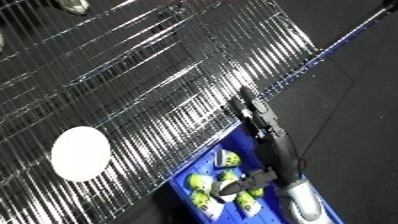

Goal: Pick up the object and place it into the box

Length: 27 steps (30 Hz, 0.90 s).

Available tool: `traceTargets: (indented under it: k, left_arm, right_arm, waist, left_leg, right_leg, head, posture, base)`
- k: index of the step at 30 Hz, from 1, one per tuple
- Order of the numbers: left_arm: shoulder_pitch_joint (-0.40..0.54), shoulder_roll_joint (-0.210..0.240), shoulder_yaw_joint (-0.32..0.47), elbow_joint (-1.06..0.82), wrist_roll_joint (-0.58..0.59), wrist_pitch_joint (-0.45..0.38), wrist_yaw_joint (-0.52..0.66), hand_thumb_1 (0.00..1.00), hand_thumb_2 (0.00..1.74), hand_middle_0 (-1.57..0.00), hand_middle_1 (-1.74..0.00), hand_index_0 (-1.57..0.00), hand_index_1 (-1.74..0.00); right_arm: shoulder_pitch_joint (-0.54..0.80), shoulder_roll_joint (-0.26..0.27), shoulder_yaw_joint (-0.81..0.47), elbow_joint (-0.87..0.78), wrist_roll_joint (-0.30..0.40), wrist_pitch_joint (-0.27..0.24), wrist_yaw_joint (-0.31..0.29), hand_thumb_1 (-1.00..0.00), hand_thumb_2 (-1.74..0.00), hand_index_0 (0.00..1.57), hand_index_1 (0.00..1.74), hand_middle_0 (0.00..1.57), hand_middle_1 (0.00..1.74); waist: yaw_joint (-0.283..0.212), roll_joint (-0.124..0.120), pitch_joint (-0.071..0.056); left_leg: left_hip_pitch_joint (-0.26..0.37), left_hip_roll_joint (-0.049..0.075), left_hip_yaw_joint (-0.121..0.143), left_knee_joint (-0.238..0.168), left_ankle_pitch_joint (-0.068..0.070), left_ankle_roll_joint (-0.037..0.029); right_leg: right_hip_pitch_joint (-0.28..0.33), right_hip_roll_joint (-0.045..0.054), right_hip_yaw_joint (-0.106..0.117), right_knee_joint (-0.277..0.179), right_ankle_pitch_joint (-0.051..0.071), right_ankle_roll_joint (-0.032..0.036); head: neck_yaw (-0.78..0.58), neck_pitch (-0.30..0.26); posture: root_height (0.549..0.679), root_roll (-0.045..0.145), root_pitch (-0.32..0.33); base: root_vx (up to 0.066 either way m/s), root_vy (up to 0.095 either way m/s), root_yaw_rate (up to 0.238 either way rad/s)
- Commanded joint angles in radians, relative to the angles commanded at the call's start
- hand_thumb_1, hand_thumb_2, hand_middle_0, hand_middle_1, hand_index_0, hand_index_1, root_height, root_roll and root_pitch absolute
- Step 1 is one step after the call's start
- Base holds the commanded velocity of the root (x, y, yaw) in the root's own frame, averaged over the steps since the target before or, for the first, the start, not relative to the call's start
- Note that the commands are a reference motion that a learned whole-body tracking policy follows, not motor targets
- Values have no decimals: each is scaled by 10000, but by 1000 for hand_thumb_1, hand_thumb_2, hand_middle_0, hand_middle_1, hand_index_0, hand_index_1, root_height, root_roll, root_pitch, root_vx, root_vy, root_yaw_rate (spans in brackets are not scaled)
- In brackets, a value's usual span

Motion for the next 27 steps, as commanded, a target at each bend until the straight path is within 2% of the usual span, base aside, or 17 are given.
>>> traceTargets:
  k: [7, 16, 21, 27]
  left_arm:
    - [-76, 83, -3, 91, 59, 185, -119, 1000, 1740, -1570, -1740, -1570, -1740]
    - [-199, 147, -177, 158, 191, 431, -275, 1000, 1740, -1570, -1740, -1570, -1740]
    - [-222, 192, -273, 203, 212, 525, -410, 1000, 1740, -1570, -1740, -1570, -1740]
    - [-267, 215, -403, 233, 181, 664, -503, 1000, 1740, -1570, -1740, -1570, -1740]
  right_arm:
    - [-438, 233, 303, 165, -194, 181, 173, 0, 0, 0, 0, 0, 0]
    - [-910, 293, 624, 457, -455, 400, 192, 0, 0, 0, 0, 0, 0]
    - [-1226, 264, 808, 712, -578, 608, 12, 0, 0, 0, 0, 0, 0]
    - [-1638, 244, 923, 1154, -675, 674, -101, 0, 0, 0, 0, 0, 0]
  waist:
    - [326, -47, 0]
    - [672, -83, 0]
    - [845, -76, 0]
    - [1008, -37, 0]
  left_leg:
    - [-175, -48, -196, 69, 135, -28]
    - [-252, -80, -334, -83, 359, -62]
    - [-323, -107, -381, 10, 375, -65]
    - [-405, -186, -400, 207, 330, -49]
  right_leg:
    - [-96, -88, -211, 199, -49, 32]
    - [-156, -249, -461, 362, -100, 87]
    - [-228, -334, -580, 540, -151, 74]
    - [-311, -396, -658, 795, -223, 48]
  head:
    - [-920, -274]
    - [-1692, -359]
    - [-1657, -550]
    - [-1481, -704]
  posture:
    - [630, 60, 51]
    - [627, 51, 49]
    - [625, 50, 45]
    - [621, 50, 37]
  base:
    - [27, -41, 136]
    - [33, -20, 184]
    - [36, -5, 164]
    - [38, 11, 142]
